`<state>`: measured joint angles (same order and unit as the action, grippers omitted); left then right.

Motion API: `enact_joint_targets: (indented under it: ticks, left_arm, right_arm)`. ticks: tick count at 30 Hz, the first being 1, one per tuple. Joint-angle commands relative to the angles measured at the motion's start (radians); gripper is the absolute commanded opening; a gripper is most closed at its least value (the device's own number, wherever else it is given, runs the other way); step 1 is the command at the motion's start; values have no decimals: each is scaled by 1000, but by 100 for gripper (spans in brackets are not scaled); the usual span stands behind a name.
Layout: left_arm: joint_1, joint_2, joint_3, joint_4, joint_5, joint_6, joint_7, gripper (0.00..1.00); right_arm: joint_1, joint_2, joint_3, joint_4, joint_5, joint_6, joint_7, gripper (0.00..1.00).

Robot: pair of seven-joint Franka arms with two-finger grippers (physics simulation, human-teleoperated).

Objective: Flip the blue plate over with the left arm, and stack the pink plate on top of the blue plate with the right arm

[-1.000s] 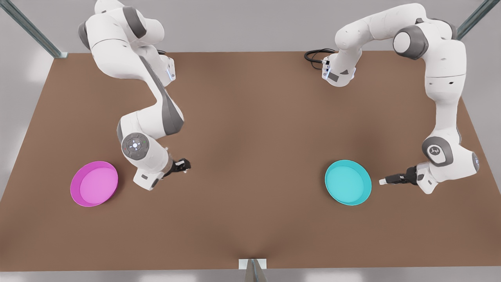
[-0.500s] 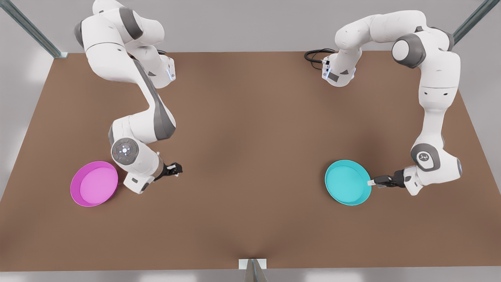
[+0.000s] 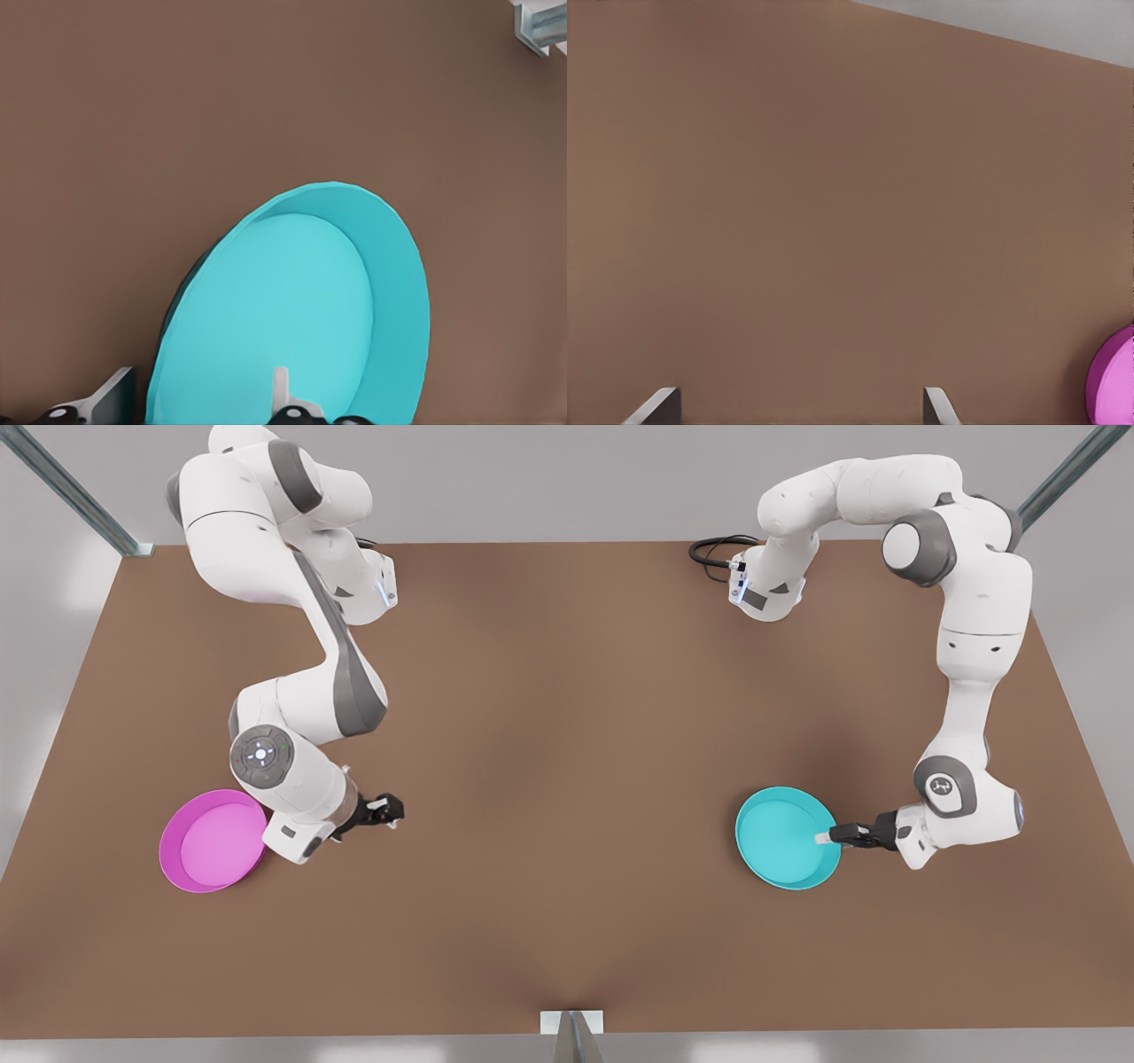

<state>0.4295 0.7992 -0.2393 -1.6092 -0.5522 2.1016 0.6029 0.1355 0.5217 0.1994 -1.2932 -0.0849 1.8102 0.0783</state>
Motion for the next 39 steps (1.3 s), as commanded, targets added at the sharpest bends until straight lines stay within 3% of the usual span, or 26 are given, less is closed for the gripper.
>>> enact_joint_targets:
  ticks: [1,23,39]
  left_arm:
    - [0,0,0,0,0,0,0,68]
    - [3,21,5,2,-2,0,0,43]
    - [3,29,5,3,-2,0,-2,33]
  right_arm:
    - [1,0,0,0,2,0,1,100]
    - [3,0,0,-2,2,-11,2,100]
    - [-2,0,2,-2,7,-11,3,100]
